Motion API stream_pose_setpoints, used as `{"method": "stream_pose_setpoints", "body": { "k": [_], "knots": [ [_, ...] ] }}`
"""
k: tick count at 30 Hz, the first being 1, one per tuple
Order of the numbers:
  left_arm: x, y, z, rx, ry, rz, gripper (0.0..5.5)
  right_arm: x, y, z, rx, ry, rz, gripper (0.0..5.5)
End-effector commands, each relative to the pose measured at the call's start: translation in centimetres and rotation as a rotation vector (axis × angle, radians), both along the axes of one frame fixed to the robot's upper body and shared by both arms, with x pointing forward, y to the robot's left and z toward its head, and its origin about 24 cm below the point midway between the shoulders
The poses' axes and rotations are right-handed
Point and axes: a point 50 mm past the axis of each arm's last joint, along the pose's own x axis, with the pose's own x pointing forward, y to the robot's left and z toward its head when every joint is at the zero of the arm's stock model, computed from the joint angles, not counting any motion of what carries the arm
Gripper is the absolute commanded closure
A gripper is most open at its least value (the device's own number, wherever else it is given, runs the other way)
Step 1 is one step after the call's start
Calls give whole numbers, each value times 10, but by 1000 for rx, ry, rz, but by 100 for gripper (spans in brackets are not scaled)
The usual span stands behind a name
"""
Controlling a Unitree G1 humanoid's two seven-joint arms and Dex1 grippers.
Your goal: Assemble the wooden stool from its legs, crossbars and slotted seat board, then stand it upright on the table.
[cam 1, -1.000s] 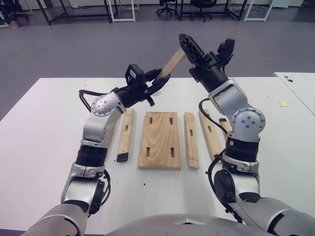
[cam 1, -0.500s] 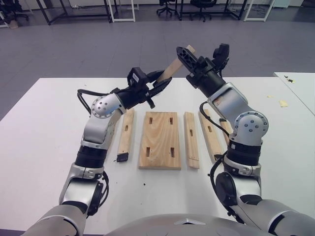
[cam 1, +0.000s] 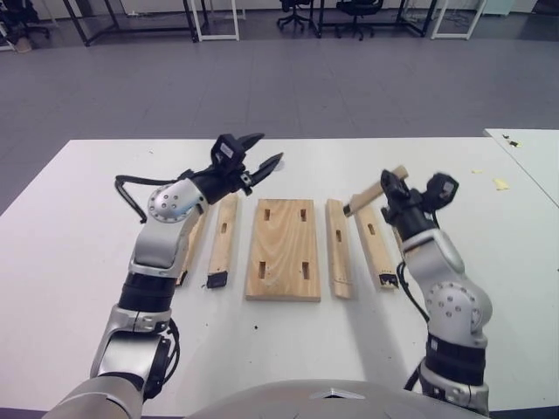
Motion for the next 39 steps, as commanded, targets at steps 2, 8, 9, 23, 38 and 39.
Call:
{"method": "stream_pose_setpoints", "body": {
  "k": [2, 8, 9, 23, 38, 39],
  "knots": [
    [1, 8, -2, 33, -11, 79, 261, -3, 5, -20, 15, 21, -24, 508],
    [0, 7, -4, 35, 6, 68, 261, -2, 9, -37, 64, 46, -36, 508],
    [1, 7, -3, 35, 7, 67, 261, -2, 11, -39, 67, 50, -25, 508],
    [1, 8, -4, 62, 9, 71, 261, -14, 18, -48, -216, 92, 26, 508],
    [1, 9, -11, 167, -16, 99, 261, -48, -1, -120, -583, 387, 216, 508],
    [0, 9, -11, 168, -17, 97, 261, -54, -4, -128, -595, 407, 234, 508]
  ]
}}
